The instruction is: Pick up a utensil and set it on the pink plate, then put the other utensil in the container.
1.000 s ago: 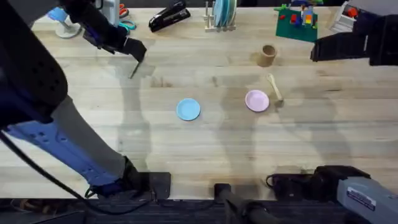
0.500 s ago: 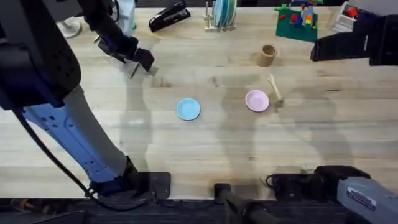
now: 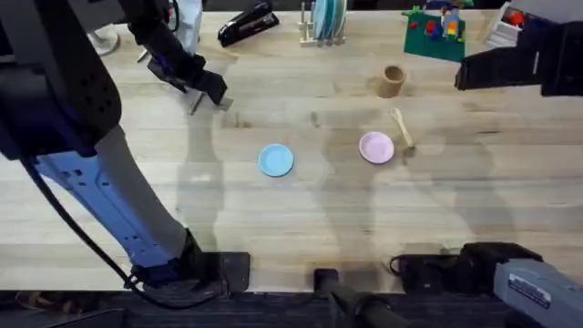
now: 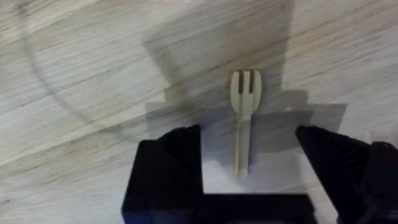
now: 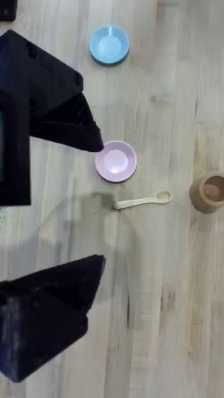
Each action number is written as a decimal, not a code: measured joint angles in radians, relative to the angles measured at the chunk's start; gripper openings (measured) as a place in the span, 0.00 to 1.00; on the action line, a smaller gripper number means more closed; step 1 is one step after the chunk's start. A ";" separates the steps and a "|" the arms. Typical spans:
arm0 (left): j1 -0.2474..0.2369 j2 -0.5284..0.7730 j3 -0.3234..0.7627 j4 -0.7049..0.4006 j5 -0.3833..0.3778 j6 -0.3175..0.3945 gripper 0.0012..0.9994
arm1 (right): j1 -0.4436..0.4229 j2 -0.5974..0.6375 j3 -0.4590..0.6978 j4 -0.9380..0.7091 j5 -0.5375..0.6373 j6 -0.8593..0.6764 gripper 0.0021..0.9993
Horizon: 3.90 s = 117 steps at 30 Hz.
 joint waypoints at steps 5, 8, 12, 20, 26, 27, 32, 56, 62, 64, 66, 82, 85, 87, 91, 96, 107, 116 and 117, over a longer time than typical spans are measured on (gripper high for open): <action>0.000 0.000 0.000 -0.003 0.000 0.000 0.63 | 0.000 0.000 0.000 0.000 0.000 0.000 1.00; 0.000 0.000 0.000 -0.010 0.000 0.000 0.48 | 0.000 0.000 0.000 0.000 0.000 0.000 1.00; 0.000 0.000 0.000 -0.014 0.000 0.003 0.07 | 0.000 0.000 0.000 0.000 0.000 0.000 1.00; 0.006 0.000 0.002 -0.014 0.006 -0.004 0.04 | 0.000 0.000 0.000 0.000 0.000 0.000 0.99; 0.037 0.000 0.003 -0.014 0.038 -0.042 0.04 | 0.000 0.000 0.000 0.000 0.000 0.000 1.00; 0.042 0.000 0.003 -0.014 0.042 -0.047 0.04 | 0.000 0.000 0.000 0.000 0.000 0.000 1.00; 0.056 -0.020 0.003 -0.029 0.041 -0.087 0.04 | 0.000 0.000 0.000 0.000 0.000 0.000 0.99; -0.205 -0.390 0.003 -0.329 -0.039 -0.502 0.04 | 0.000 0.000 0.000 0.000 0.000 0.000 1.00; -0.387 -0.391 0.003 -0.291 -0.042 -0.615 0.04 | 0.000 0.000 0.000 0.000 0.000 0.000 0.99; -0.456 -0.391 0.003 -0.287 -0.042 -0.651 0.04 | 0.000 0.000 0.000 0.000 0.000 0.000 0.99; -0.525 -0.391 0.003 -0.286 -0.042 -0.688 0.04 | 0.000 0.000 0.000 0.000 0.000 0.000 0.99; -0.919 -0.341 0.003 -0.111 -0.012 -0.899 0.04 | 0.000 0.000 0.000 0.000 0.000 0.000 1.00; -0.952 -0.294 0.003 -0.056 -0.006 -0.903 0.04 | 0.000 0.000 0.000 0.000 0.000 0.000 1.00; -0.968 -0.266 0.003 -0.035 0.000 -0.906 0.04 | 0.000 0.000 0.000 0.000 0.000 0.000 1.00; -0.987 -0.219 0.003 -0.026 0.008 -0.910 0.04 | 0.000 0.000 0.000 0.000 0.000 0.000 1.00; -0.992 -0.160 0.003 0.026 0.038 -0.914 0.04 | 0.000 0.000 0.000 0.000 0.000 0.000 1.00; -1.001 -0.069 0.003 0.086 0.087 -0.917 0.04 | 0.000 0.000 0.000 0.000 0.000 0.000 1.00; -1.008 -0.056 0.003 0.117 0.095 -0.921 0.04 | 0.000 0.000 0.000 0.000 0.000 0.000 0.99; -1.009 -0.056 0.003 0.117 0.096 -0.921 0.04 | 0.000 0.000 0.000 0.000 0.000 0.000 0.99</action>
